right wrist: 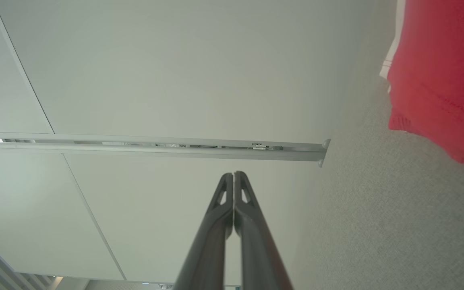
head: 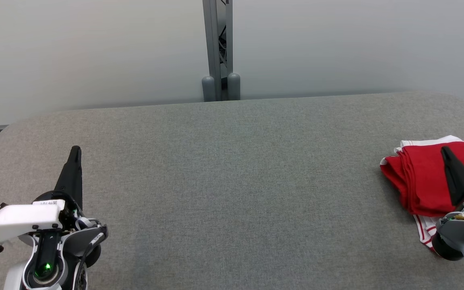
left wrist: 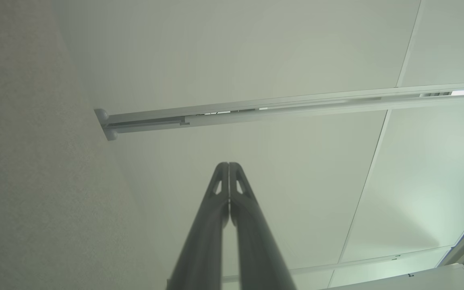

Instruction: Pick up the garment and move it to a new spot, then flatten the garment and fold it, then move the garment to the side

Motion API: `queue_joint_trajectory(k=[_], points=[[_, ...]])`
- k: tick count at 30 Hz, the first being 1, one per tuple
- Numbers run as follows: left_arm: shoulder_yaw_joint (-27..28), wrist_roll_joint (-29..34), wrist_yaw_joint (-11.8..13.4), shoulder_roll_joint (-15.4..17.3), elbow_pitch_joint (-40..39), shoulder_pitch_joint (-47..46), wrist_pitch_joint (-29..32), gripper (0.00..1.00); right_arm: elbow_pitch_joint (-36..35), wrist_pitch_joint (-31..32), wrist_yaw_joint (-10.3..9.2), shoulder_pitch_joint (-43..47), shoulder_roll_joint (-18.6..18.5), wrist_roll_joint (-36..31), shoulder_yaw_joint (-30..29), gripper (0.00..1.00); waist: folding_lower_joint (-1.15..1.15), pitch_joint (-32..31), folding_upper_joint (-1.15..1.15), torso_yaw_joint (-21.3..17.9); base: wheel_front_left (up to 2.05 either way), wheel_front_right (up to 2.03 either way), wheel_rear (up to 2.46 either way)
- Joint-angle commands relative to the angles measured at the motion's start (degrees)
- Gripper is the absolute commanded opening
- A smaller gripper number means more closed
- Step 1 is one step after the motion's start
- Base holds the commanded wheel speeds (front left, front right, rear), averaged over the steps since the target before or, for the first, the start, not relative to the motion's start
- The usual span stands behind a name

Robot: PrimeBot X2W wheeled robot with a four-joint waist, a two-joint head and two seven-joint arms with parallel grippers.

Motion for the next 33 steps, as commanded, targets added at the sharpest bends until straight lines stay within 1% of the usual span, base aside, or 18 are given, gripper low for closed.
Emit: queue_joint_trajectory(k=[1, 33], points=[[0.28, -0.08, -0.28, 0.16, -0.25, -0.87, 0.11, 0.00, 0.10, -0.23, 0.00, -0.31, -0.40, 0.20, 0.00, 0.00, 0.00, 0.00, 0.00, 0.00, 0.00, 0.00, 0.00], [0.31, -0.02, -0.28, 0.13, -0.25, -0.88, 0.16, 0.00, 0.12, -0.23, 0.00, -0.30, -0.38, 0.18, -0.02, 0.00, 0.00, 0.00, 0.00, 0.00, 0.00, 0.00, 0.00]])
